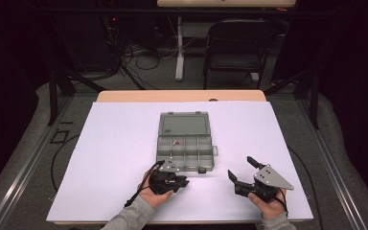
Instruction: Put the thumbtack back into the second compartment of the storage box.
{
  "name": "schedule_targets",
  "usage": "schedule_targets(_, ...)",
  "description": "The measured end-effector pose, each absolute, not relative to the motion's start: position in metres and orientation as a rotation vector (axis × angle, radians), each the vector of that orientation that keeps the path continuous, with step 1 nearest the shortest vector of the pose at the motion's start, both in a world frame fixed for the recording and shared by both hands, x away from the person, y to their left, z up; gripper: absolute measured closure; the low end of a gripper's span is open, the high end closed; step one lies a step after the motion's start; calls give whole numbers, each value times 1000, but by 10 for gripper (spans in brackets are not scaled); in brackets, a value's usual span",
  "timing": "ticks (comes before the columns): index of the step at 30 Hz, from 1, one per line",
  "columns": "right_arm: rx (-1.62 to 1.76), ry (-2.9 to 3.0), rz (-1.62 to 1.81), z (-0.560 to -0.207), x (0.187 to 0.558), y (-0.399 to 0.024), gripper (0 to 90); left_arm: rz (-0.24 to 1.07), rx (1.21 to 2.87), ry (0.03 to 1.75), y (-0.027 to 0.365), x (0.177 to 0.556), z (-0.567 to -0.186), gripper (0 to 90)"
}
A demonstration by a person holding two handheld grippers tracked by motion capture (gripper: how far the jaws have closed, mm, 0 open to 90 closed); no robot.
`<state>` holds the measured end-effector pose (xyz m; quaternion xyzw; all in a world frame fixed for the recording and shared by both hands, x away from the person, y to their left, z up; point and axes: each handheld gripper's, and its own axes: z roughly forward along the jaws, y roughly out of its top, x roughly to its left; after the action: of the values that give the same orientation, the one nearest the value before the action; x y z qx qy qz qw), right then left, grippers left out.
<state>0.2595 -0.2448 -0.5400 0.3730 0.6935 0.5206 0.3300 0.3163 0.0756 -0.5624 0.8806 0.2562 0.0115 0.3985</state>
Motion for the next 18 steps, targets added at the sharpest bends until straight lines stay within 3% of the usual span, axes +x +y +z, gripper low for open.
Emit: schedule_targets(18, 975, 1813, 1362, -540, 260, -245, 166, 24, 2212, 645, 78, 314, -553, 773)
